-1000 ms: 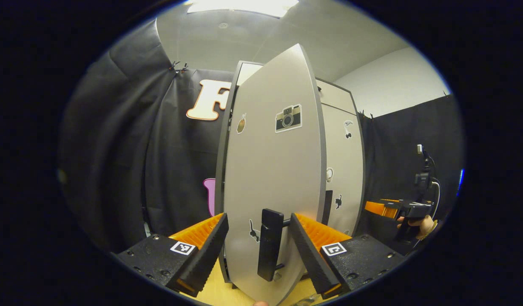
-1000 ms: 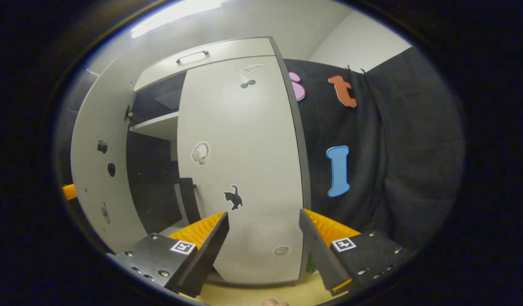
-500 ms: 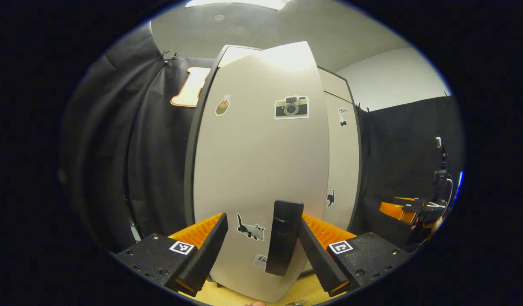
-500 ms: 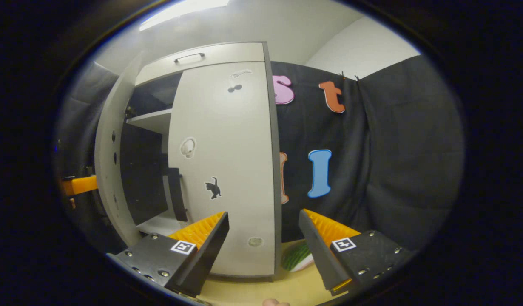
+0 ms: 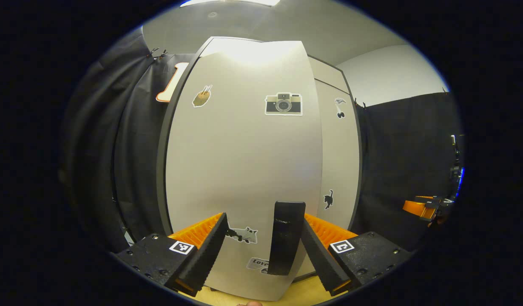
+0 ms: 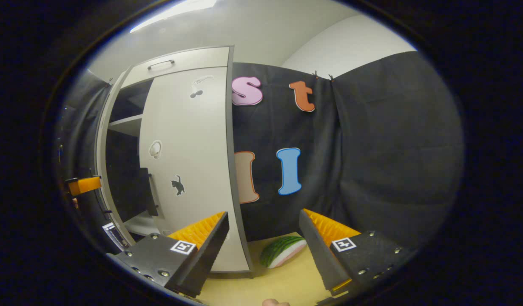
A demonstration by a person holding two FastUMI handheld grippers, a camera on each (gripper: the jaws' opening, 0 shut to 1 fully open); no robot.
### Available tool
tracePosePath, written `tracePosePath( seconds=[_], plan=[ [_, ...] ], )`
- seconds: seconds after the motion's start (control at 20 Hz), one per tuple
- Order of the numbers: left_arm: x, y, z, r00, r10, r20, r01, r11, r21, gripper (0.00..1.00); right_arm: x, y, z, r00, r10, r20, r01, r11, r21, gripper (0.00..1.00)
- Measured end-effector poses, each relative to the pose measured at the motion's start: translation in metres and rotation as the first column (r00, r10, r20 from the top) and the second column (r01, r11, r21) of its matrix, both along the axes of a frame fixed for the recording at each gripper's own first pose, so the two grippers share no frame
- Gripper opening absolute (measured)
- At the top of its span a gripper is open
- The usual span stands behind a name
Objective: Grasp the bottle in the cabinet with the left hand and place it on the coaster, then close the right door with the right hand and the left door with the left hand.
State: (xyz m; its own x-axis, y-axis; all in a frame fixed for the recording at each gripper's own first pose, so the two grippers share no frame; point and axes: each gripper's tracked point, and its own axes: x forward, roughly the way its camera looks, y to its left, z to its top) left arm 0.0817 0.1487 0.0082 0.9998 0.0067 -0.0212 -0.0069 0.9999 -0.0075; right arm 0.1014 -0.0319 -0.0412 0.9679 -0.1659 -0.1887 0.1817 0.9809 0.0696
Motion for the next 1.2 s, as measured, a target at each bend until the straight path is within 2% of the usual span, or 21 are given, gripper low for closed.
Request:
tracePosePath(
  seconds=[0.3,0.7,1.2],
  plan=[
    [0.023,-0.006,-0.003,1.000,-0.006,0.001,0.006,1.000,0.003,1.00,-0.011,-0.025,-0.005,0.999,-0.045,-0.014,0.045,0.999,-0.012,1.00],
    [0.057,-0.008,-0.010,1.000,0.005,-0.008,-0.005,1.000,0.004,1.00,-0.011,-0.037,-0.009,0.998,-0.067,-0.013,0.066,0.997,-0.041,1.00],
    [0.079,-0.008,-0.014,0.998,0.057,-0.005,-0.056,0.995,0.077,1.00,-0.003,-0.052,-0.012,0.996,-0.087,-0.009,0.086,0.996,-0.036,1.00]
  ],
)
